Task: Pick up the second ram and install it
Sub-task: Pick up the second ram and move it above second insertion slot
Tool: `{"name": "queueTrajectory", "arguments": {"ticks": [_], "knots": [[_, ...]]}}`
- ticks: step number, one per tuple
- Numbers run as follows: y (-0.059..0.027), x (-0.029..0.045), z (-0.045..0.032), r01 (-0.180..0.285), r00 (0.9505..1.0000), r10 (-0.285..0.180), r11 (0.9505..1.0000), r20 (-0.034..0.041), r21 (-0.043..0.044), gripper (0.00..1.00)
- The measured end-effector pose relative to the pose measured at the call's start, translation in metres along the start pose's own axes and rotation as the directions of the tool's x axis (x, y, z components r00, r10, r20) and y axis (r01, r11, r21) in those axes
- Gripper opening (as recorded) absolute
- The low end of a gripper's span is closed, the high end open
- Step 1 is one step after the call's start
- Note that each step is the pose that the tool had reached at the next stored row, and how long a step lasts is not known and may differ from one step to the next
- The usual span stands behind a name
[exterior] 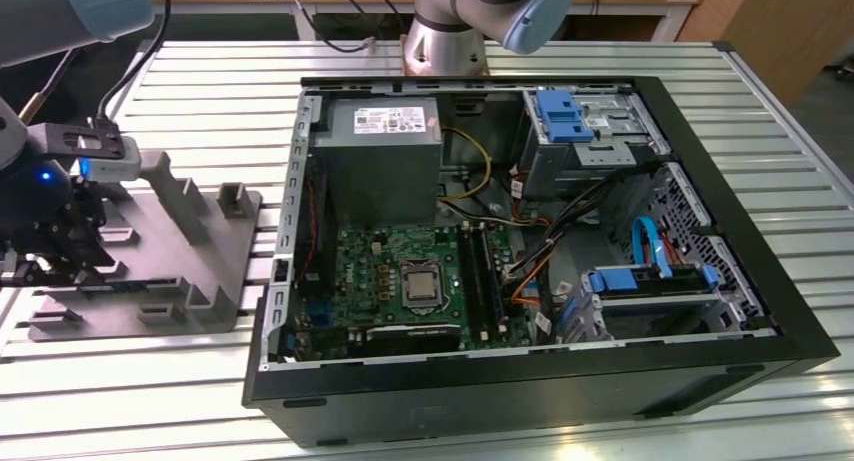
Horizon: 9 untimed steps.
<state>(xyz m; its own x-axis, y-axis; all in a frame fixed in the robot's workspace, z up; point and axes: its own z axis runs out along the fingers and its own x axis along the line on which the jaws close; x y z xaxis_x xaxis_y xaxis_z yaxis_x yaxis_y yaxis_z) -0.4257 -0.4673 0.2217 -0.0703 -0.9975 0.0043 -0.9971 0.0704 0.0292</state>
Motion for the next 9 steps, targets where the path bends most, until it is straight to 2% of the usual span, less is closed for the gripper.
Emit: {"name": "queueTrajectory", "arguments": {"ticks": [1, 5, 9], "knots": [[0.0, 0.0, 0.0, 0.0, 1.0, 0.0, 1.0, 0.0, 0.0, 0.3], [-0.0001, 0.0, 0.0021, 0.009, 1.0, -0.009, 1.0, -0.0001, 0.0002, 0.3], [-0.0012, -0.0001, 0.0093, 0.034, 0.9994, -0.034, 0.9994, -0.001, 0.0001, 0.3]]}}
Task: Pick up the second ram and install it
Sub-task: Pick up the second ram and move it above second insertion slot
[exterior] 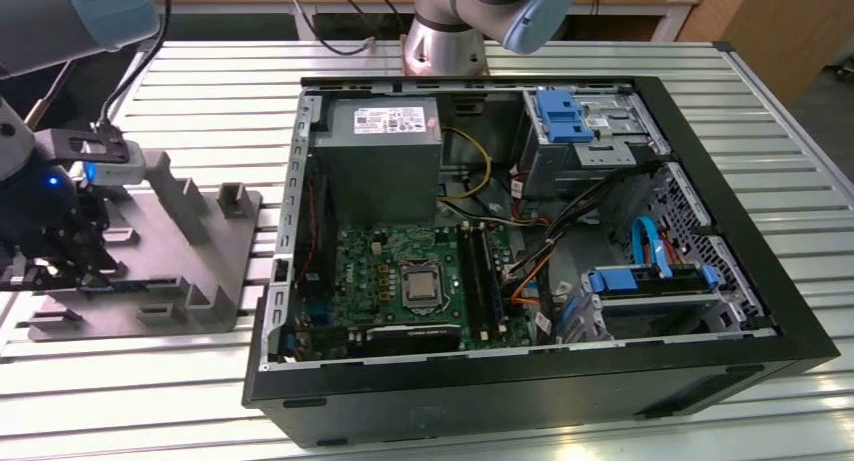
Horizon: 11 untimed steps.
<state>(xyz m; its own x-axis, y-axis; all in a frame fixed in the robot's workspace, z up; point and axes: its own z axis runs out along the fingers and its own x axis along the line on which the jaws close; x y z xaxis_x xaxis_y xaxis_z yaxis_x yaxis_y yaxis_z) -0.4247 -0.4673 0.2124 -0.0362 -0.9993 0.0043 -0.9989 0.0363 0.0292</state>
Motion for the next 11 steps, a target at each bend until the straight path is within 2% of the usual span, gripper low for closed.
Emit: {"name": "queueTrajectory", "arguments": {"ticks": [11], "knots": [[-0.0033, -0.0001, 0.0199, 0.022, 0.9998, -0.022, 0.9998, -0.0006, -0.0006, 0.3]]}}
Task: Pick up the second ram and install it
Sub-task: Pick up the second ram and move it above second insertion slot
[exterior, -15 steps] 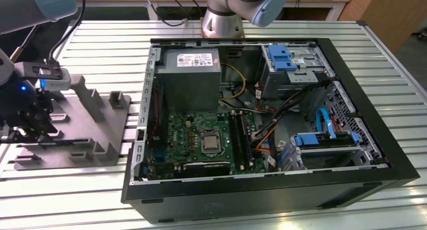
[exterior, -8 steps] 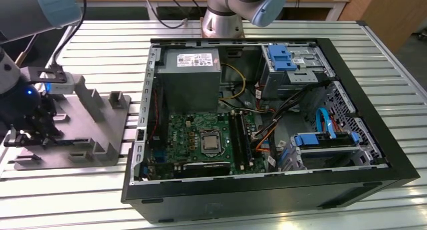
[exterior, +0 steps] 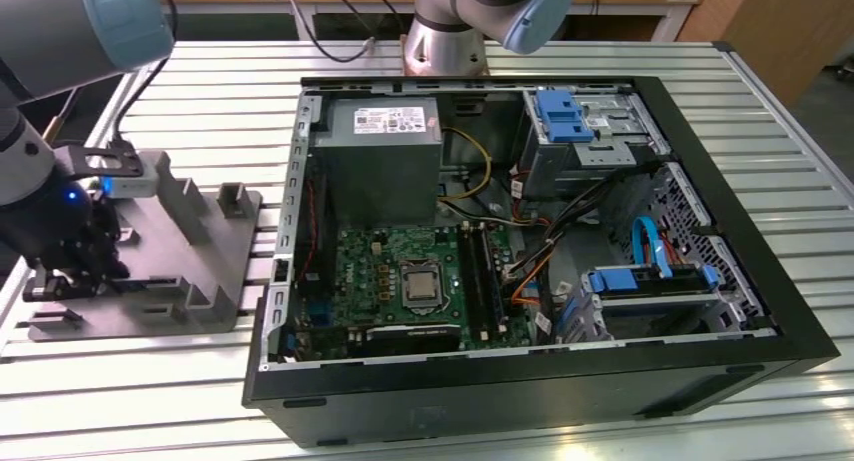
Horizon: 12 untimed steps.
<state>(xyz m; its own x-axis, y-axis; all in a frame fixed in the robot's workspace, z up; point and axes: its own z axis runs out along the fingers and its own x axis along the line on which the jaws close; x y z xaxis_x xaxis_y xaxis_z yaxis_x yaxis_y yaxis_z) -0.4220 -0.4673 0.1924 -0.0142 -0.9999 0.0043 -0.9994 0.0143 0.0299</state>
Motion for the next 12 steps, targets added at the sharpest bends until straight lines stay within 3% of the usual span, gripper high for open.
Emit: {"name": "queueTrajectory", "arguments": {"ticks": [3, 12], "knots": [[-0.0003, 0.0, 0.0036, 0.001, 1.0, -0.001, 1.0, -0.0001, -0.0002, 0.3], [-0.0004, 0.0, 0.0041, 0.001, 1.0, -0.001, 1.0, 0.0, 0.0, 0.28]]}}
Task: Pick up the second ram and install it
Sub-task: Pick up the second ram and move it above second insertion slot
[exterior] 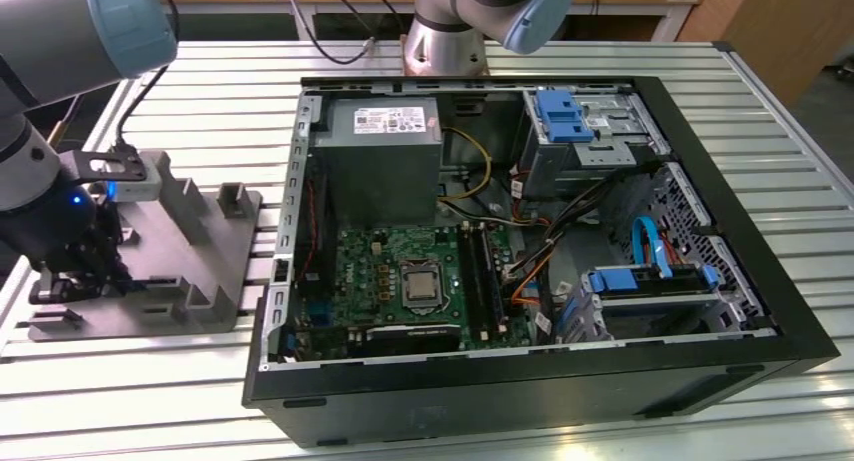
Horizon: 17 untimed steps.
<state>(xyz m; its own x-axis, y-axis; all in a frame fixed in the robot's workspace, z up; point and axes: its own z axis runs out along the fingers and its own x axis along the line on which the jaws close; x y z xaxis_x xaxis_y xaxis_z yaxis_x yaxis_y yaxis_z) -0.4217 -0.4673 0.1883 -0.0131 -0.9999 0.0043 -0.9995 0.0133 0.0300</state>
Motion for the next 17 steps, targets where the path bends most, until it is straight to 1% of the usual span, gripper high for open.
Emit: {"name": "queueTrajectory", "arguments": {"ticks": [1, 2, 3, 5, 17], "knots": [[0.0, 0.0, 0.0, 0.0, 1.0, 0.0, 1.0, -0.0001, 0.0, 0.22], [0.0, 0.0, 0.0, 0.0, 1.0, 0.0, 1.0, -0.0001, -0.0001, 0.22], [0.0, 0.0, 0.0001, 0.0, 1.0, 0.0, 1.0, -0.0001, -0.0001, 0.16], [0.0, 0.0, 0.0002, 0.0, 1.0, 0.0, 1.0, -0.0001, -0.0001, 0.14], [0.0, 0.0, 0.0007, 0.0, 1.0, 0.0, 1.0, -0.0001, -0.0001, 0.14]]}}
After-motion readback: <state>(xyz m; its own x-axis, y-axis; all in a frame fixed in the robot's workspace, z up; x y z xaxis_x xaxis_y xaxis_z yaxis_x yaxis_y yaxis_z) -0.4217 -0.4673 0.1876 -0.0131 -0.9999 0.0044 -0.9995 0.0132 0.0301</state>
